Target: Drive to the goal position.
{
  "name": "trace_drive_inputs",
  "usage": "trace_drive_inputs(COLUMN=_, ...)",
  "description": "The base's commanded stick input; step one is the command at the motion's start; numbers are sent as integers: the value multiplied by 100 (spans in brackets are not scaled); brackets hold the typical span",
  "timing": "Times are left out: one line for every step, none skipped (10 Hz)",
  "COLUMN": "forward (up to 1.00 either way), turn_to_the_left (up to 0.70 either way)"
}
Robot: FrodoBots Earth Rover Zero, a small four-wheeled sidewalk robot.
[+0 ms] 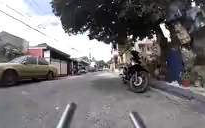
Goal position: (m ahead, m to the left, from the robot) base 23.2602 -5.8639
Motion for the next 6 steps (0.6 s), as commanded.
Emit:
trace_drive_inputs(forward=100, turn_to_the_left=0)
trace_drive_inputs(forward=100, turn_to_the_left=0)
trace_drive_inputs(forward=100, turn_to_the_left=0)
trace_drive_inputs(forward=100, turn_to_the_left=0)
trace_drive_inputs(forward=100, turn_to_the_left=0)
trace_drive_inputs(forward=100, turn_to_the_left=0)
